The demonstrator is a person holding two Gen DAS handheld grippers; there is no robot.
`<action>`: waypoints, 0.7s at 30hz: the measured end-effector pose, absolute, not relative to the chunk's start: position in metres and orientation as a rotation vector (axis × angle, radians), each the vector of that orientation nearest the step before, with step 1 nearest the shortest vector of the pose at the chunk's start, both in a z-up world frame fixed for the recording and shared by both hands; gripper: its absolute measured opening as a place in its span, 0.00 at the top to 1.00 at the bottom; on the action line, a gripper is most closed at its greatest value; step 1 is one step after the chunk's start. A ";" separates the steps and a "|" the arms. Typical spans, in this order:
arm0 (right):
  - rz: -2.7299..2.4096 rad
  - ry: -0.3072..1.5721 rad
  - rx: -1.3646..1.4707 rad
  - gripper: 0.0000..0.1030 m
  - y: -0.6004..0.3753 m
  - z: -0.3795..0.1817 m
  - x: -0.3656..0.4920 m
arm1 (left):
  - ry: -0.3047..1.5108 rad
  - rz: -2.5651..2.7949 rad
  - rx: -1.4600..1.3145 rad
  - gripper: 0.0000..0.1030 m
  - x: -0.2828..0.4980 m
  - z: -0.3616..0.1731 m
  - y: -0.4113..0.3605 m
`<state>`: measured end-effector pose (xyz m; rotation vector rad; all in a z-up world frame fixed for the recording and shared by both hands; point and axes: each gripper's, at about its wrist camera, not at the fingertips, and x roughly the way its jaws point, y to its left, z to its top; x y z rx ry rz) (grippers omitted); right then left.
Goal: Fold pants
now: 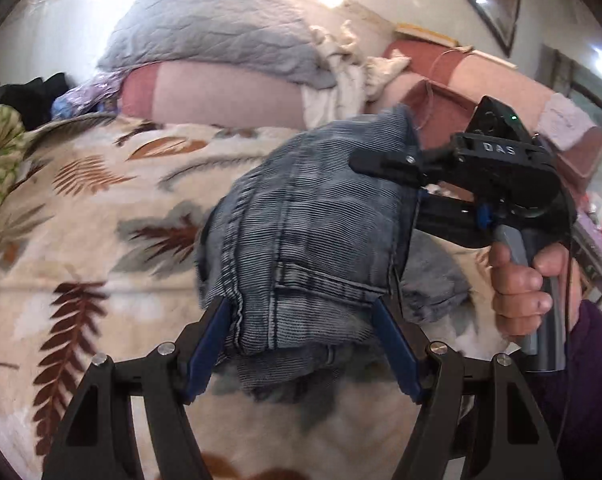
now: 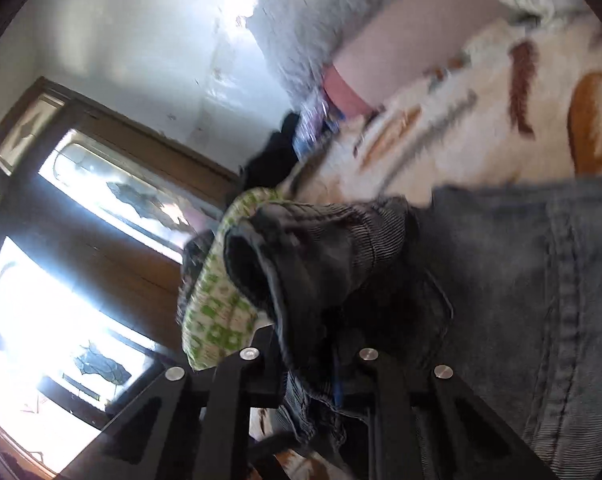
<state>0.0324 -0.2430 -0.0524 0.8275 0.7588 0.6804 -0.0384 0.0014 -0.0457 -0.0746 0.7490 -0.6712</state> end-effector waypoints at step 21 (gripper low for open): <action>0.632 0.990 0.984 0.29 -0.298 -0.122 0.057 | 0.716 -0.678 -0.069 0.27 -0.024 -0.036 -0.021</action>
